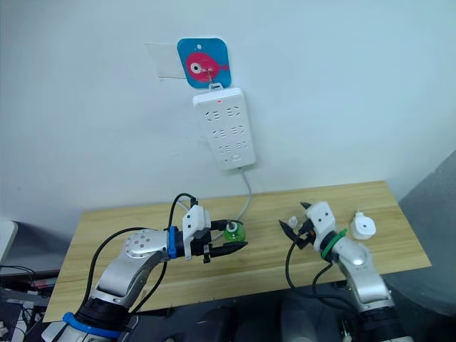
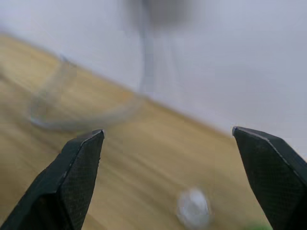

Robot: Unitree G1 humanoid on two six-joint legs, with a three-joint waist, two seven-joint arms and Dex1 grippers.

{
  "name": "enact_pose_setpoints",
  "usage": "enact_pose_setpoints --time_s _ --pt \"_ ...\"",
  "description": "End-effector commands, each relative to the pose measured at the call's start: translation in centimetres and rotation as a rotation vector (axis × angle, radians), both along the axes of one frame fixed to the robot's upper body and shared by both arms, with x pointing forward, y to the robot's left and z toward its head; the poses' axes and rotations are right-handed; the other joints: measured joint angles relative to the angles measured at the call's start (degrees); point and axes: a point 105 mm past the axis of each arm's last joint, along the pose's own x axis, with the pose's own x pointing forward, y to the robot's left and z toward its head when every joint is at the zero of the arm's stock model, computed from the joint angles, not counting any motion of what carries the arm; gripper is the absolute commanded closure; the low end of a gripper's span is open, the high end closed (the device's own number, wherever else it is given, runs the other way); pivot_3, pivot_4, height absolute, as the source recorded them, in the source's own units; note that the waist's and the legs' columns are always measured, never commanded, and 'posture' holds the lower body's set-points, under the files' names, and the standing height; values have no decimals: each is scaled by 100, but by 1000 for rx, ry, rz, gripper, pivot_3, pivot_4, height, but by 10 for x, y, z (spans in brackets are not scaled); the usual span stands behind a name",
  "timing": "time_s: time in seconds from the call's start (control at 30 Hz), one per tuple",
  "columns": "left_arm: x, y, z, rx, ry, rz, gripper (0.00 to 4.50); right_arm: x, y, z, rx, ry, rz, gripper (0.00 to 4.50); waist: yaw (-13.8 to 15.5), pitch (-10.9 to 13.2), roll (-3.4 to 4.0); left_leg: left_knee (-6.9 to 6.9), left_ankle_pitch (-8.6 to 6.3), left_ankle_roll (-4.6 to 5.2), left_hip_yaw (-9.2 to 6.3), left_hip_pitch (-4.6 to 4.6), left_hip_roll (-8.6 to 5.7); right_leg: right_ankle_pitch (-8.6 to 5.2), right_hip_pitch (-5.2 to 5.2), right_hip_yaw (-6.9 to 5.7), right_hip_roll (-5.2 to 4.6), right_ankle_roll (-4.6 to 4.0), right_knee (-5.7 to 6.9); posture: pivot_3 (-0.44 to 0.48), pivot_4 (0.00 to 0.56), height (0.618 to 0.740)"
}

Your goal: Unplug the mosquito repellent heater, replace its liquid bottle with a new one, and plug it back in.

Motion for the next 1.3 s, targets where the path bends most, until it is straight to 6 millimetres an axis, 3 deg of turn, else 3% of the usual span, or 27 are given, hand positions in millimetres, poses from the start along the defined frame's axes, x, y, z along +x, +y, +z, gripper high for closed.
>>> enact_pose_setpoints --time_s 0.03,0.13,0.23,0.73,1.1,1.3 --pt "-1 2 7 -14 -47 -46 2215 -31 28 32 74 64 285 20 1 0 0 0 0 0 -1 -2 0 0 0 -1 0 0 -2 -79 195 740" --pt "2 2 6 -7 -56 -58 2215 -36 37 43 62 76 387 604 6 0 -1 2 -2 4 0 -3 -1 0 3 -2 -1 0 -9 -80 193 740" --pt "5 0 8 -9 -64 -62 2215 -37 47 46 9 60 455 1643 19 0 -1 3 -2 4 0 -4 -2 0 3 -4 -2 0 -10 -80 193 740" --pt "2 -5 13 -21 -81 -82 2215 -29 81 36 -11 28 472 1643 45 -1 -1 3 -3 4 -1 -7 -3 1 -1 -4 -4 0 -15 -51 181 740" --pt "4 -7 17 -31 -88 -78 2215 -20 87 22 -29 29 461 1643 86 -1 -1 3 -3 4 0 -7 -2 2 -2 -4 -4 0 -15 -33 182 740" --pt "3 -7 18 -36 -84 -75 2215 -20 88 16 -44 16 468 3591 90 -1 -1 3 -3 4 -1 -7 -2 1 -2 -5 -3 0 -14 -32 183 740"
